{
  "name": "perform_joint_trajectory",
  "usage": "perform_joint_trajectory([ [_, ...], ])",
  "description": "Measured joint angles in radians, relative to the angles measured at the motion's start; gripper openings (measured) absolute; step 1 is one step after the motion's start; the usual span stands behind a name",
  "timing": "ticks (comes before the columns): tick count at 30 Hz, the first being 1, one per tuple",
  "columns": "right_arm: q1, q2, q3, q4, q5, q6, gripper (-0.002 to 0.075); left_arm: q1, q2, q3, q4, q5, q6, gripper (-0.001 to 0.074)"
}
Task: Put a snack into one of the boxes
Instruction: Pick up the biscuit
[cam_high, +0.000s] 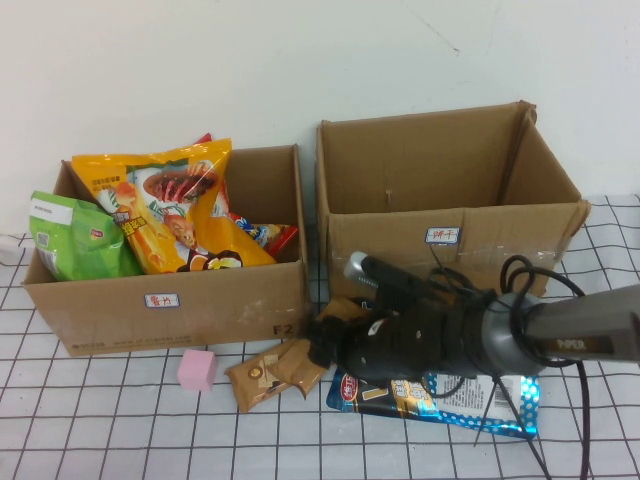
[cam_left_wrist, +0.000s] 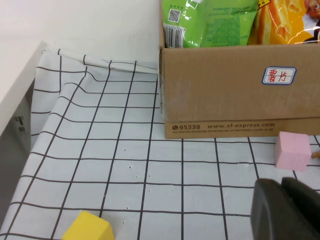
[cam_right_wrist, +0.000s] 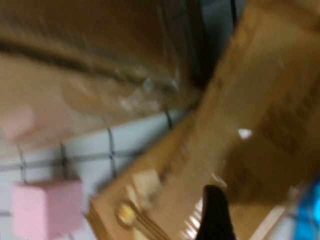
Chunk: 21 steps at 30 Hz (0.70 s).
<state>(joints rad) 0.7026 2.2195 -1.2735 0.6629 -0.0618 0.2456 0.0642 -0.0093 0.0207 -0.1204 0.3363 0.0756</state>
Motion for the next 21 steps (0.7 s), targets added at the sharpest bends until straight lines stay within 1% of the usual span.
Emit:
perform_joint_trajectory([
  [11, 0.0, 0.072, -0.096, 0.006, -0.023, 0.053, 0.0447, 0.0, 0.0, 0.0, -0.002, 0.0, 0.001, -0.0001],
  [18, -0.002, 0.076, -0.103, 0.004, -0.055, 0.058, 0.0447, 0.0, 0.0, 0.0, -0.002, 0.0, 0.001, -0.0001],
  [21, -0.003, 0.076, -0.103, 0.0, -0.062, 0.058, 0.0428, 0.0, 0.0, 0.0, -0.002, 0.0, 0.001, -0.0001],
])
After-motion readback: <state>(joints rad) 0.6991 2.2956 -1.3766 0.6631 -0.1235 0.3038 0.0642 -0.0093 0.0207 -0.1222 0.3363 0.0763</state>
